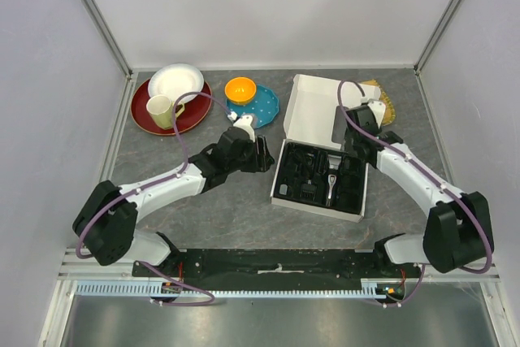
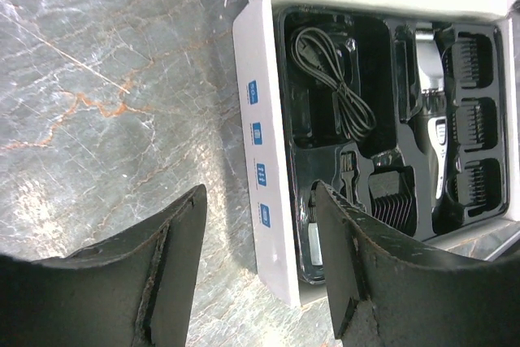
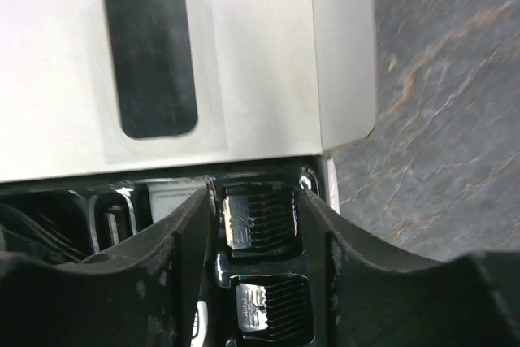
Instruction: Sort the hair-cutting tools
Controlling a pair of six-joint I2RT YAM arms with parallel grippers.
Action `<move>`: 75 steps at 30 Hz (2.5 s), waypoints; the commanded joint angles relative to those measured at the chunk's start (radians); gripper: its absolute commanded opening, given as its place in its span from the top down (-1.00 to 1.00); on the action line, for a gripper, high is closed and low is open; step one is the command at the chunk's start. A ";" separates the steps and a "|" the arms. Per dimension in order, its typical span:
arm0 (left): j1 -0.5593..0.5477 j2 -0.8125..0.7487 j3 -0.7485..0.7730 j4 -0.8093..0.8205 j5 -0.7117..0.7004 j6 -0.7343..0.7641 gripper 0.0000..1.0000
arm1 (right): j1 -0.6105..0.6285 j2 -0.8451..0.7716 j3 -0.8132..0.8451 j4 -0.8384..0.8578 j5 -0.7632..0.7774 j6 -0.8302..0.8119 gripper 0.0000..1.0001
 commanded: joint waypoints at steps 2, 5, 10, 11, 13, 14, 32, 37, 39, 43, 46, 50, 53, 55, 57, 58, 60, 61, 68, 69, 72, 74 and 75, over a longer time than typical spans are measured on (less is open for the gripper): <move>0.030 -0.026 0.090 -0.022 -0.045 0.028 -0.26 | -0.006 -0.078 0.140 -0.069 0.110 0.008 -0.19; 0.064 0.007 0.137 -0.045 -0.059 0.005 -0.26 | -0.044 -0.088 0.158 -0.075 0.126 0.011 -0.21; 0.142 0.095 0.269 -0.099 -0.093 -0.072 -0.26 | -0.199 -0.066 0.188 -0.083 0.172 0.007 -0.12; 0.164 0.115 0.289 -0.096 -0.094 -0.083 -0.24 | -0.227 -0.059 0.185 -0.081 0.169 0.019 -0.12; 0.181 0.191 0.364 -0.095 -0.088 -0.089 -0.22 | -0.314 -0.036 0.175 -0.068 0.097 0.034 -0.08; 0.193 0.218 0.395 -0.095 -0.064 -0.083 -0.17 | -0.348 -0.030 0.165 -0.052 0.073 0.053 -0.06; 0.208 0.731 0.875 -0.170 0.174 -0.014 -0.02 | -0.405 0.189 0.036 0.239 -0.282 0.116 0.00; 0.208 0.775 0.902 -0.102 0.408 0.019 -0.09 | -0.433 0.200 0.010 0.339 -0.454 0.105 -0.02; 0.210 0.784 0.906 -0.086 0.445 0.020 -0.10 | -0.451 0.211 0.002 0.363 -0.510 0.114 -0.02; 0.217 0.776 0.889 -0.050 0.536 0.009 -0.10 | -0.474 0.189 -0.033 0.425 -0.656 0.137 -0.02; 0.221 0.732 0.843 -0.018 0.539 0.009 -0.10 | -0.482 0.152 -0.041 0.422 -0.681 0.143 -0.02; 0.227 0.658 0.768 0.016 0.542 0.000 -0.10 | -0.492 0.074 -0.046 0.408 -0.716 0.159 -0.02; 0.231 0.606 0.716 0.046 0.541 -0.011 -0.10 | -0.492 0.015 -0.049 0.379 -0.722 0.171 -0.01; 0.231 0.581 0.688 0.059 0.536 -0.017 -0.10 | -0.492 -0.021 -0.053 0.365 -0.722 0.175 -0.01; 0.231 0.549 0.649 0.079 0.536 -0.024 -0.10 | -0.492 -0.073 -0.062 0.350 -0.730 0.177 -0.01; 0.231 0.542 0.636 0.085 0.541 -0.027 -0.09 | -0.492 -0.093 -0.066 0.345 -0.735 0.178 -0.01; 0.231 0.515 0.602 0.100 0.545 -0.033 -0.10 | -0.492 -0.140 -0.079 0.330 -0.744 0.180 -0.01; 0.231 0.506 0.589 0.105 0.547 -0.035 -0.08 | -0.492 -0.156 -0.084 0.322 -0.747 0.177 -0.01; 0.233 0.419 0.454 0.158 0.535 -0.055 -0.08 | -0.494 -0.367 -0.121 0.190 -0.640 0.166 -0.04; 0.233 0.407 0.444 0.172 0.541 -0.061 -0.08 | -0.494 -0.392 -0.124 0.175 -0.605 0.166 -0.04; 0.233 0.387 0.409 0.198 0.559 -0.067 -0.08 | -0.494 -0.492 -0.135 0.118 -0.486 0.180 -0.07; 0.233 0.377 0.380 0.218 0.568 -0.069 -0.08 | -0.494 -0.561 -0.150 0.092 -0.398 0.200 -0.09; 0.233 0.376 0.372 0.223 0.571 -0.072 -0.08 | -0.494 -0.579 -0.153 0.081 -0.364 0.208 -0.10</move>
